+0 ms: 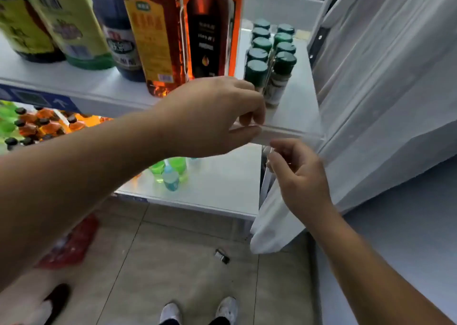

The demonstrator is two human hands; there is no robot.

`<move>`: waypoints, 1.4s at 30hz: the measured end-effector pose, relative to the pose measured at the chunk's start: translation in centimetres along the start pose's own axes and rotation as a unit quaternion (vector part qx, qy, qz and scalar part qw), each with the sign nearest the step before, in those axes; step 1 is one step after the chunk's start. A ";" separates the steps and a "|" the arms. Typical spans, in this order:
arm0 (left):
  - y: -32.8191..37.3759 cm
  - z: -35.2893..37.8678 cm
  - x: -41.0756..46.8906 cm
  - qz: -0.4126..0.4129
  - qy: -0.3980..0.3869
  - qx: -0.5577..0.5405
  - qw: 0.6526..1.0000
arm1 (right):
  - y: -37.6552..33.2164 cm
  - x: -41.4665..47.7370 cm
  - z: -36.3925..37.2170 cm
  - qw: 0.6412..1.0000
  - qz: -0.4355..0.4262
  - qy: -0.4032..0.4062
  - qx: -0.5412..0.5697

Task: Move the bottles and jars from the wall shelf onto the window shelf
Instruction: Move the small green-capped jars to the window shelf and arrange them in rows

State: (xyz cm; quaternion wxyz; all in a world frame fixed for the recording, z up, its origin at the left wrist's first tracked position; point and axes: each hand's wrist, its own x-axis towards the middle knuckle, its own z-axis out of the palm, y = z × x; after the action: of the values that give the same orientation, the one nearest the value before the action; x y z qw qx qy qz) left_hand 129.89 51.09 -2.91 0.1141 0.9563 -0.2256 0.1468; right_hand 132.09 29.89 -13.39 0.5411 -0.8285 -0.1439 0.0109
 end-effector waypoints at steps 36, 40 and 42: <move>-7.0 50.4 -42.4 -0.496 -0.309 -0.240 0.775 | 45.7 -14.3 27.0 0.854 0.283 -0.302 -0.316; -7.4 56.6 -43.7 -0.484 -0.327 -0.243 0.774 | 52.2 -16.0 29.5 0.849 0.411 -0.237 -0.232; -7.7 59.9 -44.3 -0.484 -0.326 -0.254 0.771 | 55.9 -16.9 31.0 0.842 0.463 -0.212 -0.177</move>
State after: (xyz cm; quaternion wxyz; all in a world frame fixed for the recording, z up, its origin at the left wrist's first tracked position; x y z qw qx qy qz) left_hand 109.35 58.34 -74.57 0.3280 0.8656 0.2148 -0.3113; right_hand 123.18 32.52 -78.85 0.2734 -0.8579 0.1459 0.4099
